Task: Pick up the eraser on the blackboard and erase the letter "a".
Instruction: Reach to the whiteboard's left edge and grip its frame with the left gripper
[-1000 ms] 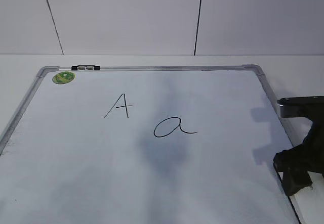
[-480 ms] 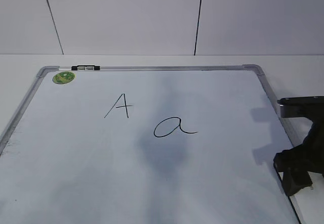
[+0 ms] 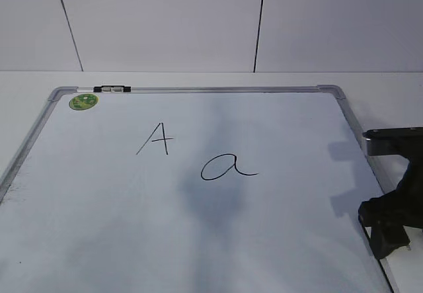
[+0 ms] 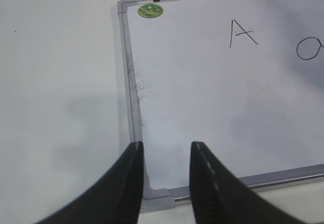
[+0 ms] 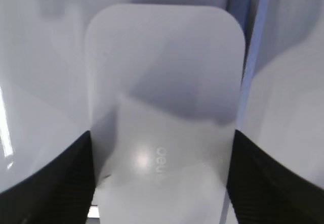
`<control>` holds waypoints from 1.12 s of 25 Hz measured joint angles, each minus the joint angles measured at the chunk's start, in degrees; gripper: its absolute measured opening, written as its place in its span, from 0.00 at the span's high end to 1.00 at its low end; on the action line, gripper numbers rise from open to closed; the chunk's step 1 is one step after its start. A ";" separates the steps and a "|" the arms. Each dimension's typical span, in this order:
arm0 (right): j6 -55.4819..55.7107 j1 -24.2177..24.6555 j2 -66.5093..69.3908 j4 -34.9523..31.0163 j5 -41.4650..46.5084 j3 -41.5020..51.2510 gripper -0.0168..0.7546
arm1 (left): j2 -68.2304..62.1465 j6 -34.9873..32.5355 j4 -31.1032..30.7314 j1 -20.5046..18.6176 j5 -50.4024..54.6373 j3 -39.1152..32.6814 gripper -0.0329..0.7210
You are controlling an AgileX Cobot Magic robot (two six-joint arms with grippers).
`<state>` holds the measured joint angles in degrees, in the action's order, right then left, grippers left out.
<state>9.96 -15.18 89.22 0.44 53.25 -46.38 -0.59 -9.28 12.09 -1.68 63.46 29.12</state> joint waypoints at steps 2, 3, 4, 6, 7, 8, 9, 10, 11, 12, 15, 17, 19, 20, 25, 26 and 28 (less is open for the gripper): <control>0.00 0.00 0.00 0.00 0.42 -0.04 0.24 | 0.00 0.00 0.00 0.00 0.00 0.00 0.65; 0.00 0.00 0.00 0.00 0.69 -0.04 0.24 | 0.00 0.00 0.00 0.00 0.00 0.00 0.65; 0.00 0.00 0.00 0.00 1.18 -0.04 0.24 | 0.00 0.00 0.00 0.00 0.00 0.00 0.65; 0.00 0.00 0.00 0.00 1.55 -0.04 0.24 | 0.00 0.00 0.00 0.00 0.00 0.00 0.65; 0.00 0.00 -0.10 0.00 1.83 -0.04 0.24 | 0.00 0.00 0.00 0.00 0.00 0.00 0.65; 0.00 0.00 -0.46 -0.44 2.03 -0.04 0.24 | 0.00 0.00 0.00 0.00 0.00 0.00 0.65; 0.00 0.00 -0.86 -0.44 2.49 -0.04 0.24 | 0.00 0.00 0.00 0.00 0.00 0.00 0.65; 0.00 0.00 -1.28 -0.44 2.94 -0.04 0.24 | 0.00 0.00 0.00 0.00 0.00 0.00 0.65; 0.00 0.00 -1.92 -0.78 3.17 -0.04 0.24 | 0.00 0.00 0.00 0.00 0.00 0.00 0.65; 0.00 0.00 -2.60 -1.01 3.22 -0.04 0.24 | 0.00 0.00 0.00 0.00 0.00 0.00 0.65; 0.00 0.00 -4.63 -1.58 4.05 -0.04 0.24 | 0.00 0.00 0.00 0.00 0.00 0.00 0.65; 0.00 0.00 -5.99 -1.56 4.96 -0.04 0.24 | 0.00 0.00 0.00 0.00 0.00 0.00 0.65; 0.00 0.00 -7.54 -1.70 5.85 -0.04 0.24 | 0.00 0.00 0.00 0.00 0.00 0.00 0.65; 0.00 0.00 -8.20 -1.74 6.32 -0.04 0.24 | 0.00 0.00 0.00 0.00 0.00 0.00 0.65; 0.00 0.00 -12.19 -1.83 7.83 -0.04 0.24 | 0.00 0.00 0.00 0.00 0.00 0.00 0.65; 0.00 0.00 -13.03 -1.83 8.11 -0.04 0.24 | 0.00 0.00 0.00 0.00 0.00 0.00 0.65; 0.00 0.00 -14.46 -1.83 8.99 -0.04 0.24 | 0.00 0.00 0.00 0.00 0.00 0.00 0.65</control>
<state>9.96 -15.18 74.77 -1.39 62.24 -46.43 -0.59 -9.28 12.09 -1.68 63.46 29.12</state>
